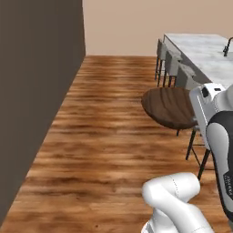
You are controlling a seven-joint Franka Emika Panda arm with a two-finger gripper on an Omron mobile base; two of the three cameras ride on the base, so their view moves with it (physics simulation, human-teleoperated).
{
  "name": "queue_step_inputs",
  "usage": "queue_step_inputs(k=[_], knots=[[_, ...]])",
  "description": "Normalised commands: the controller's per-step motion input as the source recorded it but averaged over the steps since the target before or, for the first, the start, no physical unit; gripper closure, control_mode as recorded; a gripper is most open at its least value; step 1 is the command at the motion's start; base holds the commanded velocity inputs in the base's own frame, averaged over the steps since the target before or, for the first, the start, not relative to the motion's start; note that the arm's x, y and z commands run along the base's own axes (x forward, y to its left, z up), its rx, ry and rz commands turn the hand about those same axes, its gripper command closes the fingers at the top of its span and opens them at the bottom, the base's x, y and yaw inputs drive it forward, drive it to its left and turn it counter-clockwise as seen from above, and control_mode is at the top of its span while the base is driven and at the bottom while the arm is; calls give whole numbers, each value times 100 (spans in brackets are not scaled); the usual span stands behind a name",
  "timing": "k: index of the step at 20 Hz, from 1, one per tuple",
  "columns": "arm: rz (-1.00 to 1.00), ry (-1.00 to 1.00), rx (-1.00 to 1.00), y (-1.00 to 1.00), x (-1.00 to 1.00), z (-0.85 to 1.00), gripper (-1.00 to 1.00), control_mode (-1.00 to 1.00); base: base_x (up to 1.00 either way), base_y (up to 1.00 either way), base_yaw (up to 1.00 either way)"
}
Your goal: Pick up the bowls from the cabinet and place each bowl in front of a stool on the dining counter.
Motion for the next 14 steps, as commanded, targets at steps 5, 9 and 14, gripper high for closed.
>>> queue_step_inputs(k=[5,9,14], knots=[[0,0,0,0,0,0,100,100,100,54,-65],[0,0,0,0,0,0,100,100,100,81,-67],[0,0,0,0,0,0,100,100,100,82,-68]])
